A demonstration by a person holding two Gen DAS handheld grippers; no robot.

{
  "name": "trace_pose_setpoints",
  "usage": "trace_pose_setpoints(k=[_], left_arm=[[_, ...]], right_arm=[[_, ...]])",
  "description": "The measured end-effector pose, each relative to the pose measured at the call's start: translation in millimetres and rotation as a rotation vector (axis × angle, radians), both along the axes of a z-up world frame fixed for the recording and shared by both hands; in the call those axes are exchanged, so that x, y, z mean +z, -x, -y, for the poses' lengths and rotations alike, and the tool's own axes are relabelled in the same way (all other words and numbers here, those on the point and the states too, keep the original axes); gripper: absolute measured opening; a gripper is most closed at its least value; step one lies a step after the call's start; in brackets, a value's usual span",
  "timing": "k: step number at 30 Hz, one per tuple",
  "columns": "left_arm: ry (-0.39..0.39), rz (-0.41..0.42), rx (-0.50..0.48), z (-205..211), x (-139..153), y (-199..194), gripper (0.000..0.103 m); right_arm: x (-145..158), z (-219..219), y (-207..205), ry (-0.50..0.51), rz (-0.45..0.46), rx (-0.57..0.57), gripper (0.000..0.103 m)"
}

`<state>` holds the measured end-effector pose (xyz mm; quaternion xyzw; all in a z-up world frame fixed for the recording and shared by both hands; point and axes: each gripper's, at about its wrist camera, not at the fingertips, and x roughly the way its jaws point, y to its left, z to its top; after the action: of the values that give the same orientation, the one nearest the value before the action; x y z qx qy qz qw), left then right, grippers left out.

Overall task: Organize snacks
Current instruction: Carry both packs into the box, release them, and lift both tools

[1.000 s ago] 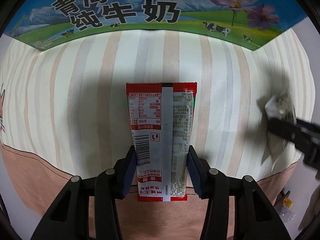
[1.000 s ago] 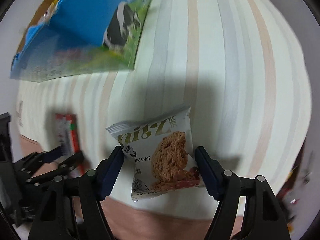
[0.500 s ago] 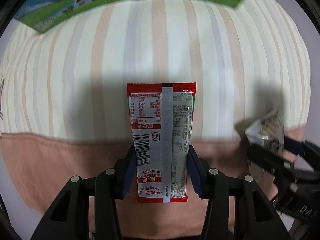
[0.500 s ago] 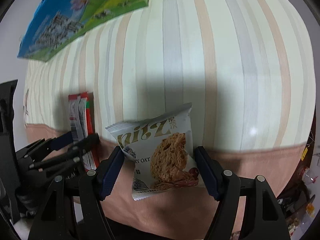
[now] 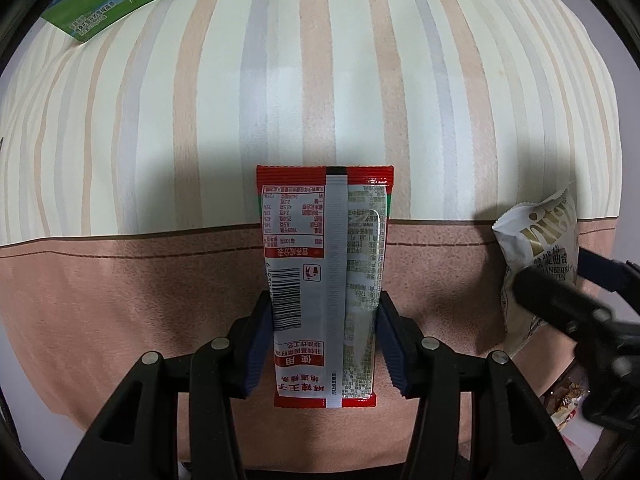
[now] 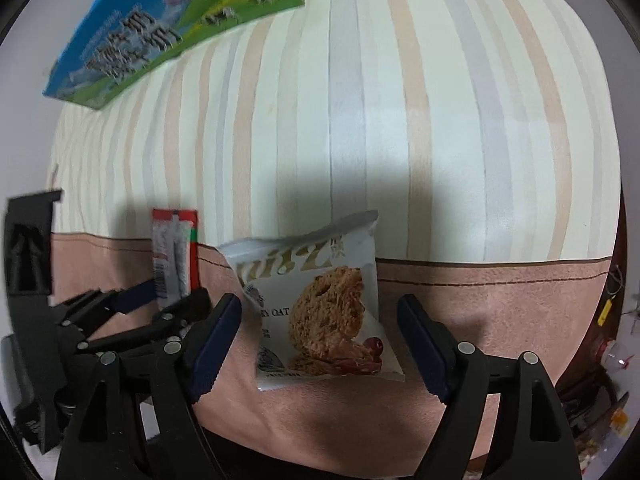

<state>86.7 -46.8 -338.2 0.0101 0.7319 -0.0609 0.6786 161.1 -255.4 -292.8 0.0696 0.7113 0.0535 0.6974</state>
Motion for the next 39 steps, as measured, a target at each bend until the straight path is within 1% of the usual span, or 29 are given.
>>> trace_pose_setpoints(k=[2,4,5,6,8,12,16,19,20,22,23,26,27,29,30,31,33,35,39], left_arm=[[0.012,0.007,0.007,-2.5,-1.0,0.9,0.046],[0.01,0.013,0.002,-4.1,2.2,0.4,0.044],[0.009,0.023,0.005,-5.6,5.0,1.2,0.043],[0.008,0.03,0.005,-7.4,11.3,0.3,0.043],[0.019,0.04,0.012,-11.6,18.0,0.3,0.042],[0.062,0.068,0.034,-24.9,40.7,-2.2,0.042],[0.117,0.116,0.057,-42.3,75.9,-13.0,0.042],[0.159,0.175,0.07,-56.4,113.9,-31.3,0.042],[0.175,0.202,0.069,-61.6,130.8,-41.1,0.042],[0.203,0.234,0.066,-70.1,155.9,-59.2,0.042],[0.211,0.249,0.063,-73.8,166.2,-67.8,0.042],[0.218,0.293,0.058,-88.8,198.6,-107.0,0.042],[0.212,0.303,0.059,-89.4,205.0,-118.4,0.042],[0.179,0.323,0.056,-95.5,214.1,-146.8,0.042],[0.151,0.329,0.054,-101.0,216.8,-162.0,0.042],[0.129,0.329,0.052,-103.2,218.8,-174.6,0.042],[0.08,0.307,0.052,-116.0,211.5,-199.5,0.043],[0.031,0.265,0.052,-130.4,193.6,-226.6,0.043],[-0.047,0.188,0.062,-153.2,157.7,-260.8,0.043]], right_arm=[[-7.4,-14.2,-3.5,0.034,0.013,0.02,0.082],[-12.4,-18.8,0.4,0.066,0.029,0.026,0.075],[-11.5,-18.0,1.4,0.074,0.036,0.022,0.068],[-8.0,-17.2,2.5,0.066,0.048,0.009,0.065],[-3.8,-22.6,2.5,0.053,0.062,-0.006,0.062],[17.1,-13.6,1.6,-0.017,0.089,-0.046,0.061],[54.3,-12.9,-10.7,-0.094,0.151,-0.066,0.061],[94.8,-16.3,-33.2,-0.153,0.215,-0.063,0.061],[105.2,-17.7,-41.5,-0.169,0.234,-0.059,0.061],[133.1,-25.1,-63.5,-0.202,0.277,-0.049,0.061],[144.8,-21.3,-71.6,-0.211,0.297,-0.045,0.061],[172.6,-39.0,-108.8,-0.207,0.353,-0.025,0.061],[181.3,-41.9,-124.6,-0.196,0.37,-0.019,0.061],[189.2,-53.0,-153.7,-0.173,0.385,-0.009,0.061],[191.1,-55.5,-170.4,-0.161,0.385,-0.008,0.061],[187.4,-73.5,-188.0,-0.147,0.38,-0.005,0.061],[180.2,-82.0,-212.5,-0.118,0.37,-0.002,0.061],[170.1,-89.7,-236.9,-0.089,0.34,0.001,0.061],[144.1,-101.8,-275.5,-0.038,0.272,0.012,0.061]])
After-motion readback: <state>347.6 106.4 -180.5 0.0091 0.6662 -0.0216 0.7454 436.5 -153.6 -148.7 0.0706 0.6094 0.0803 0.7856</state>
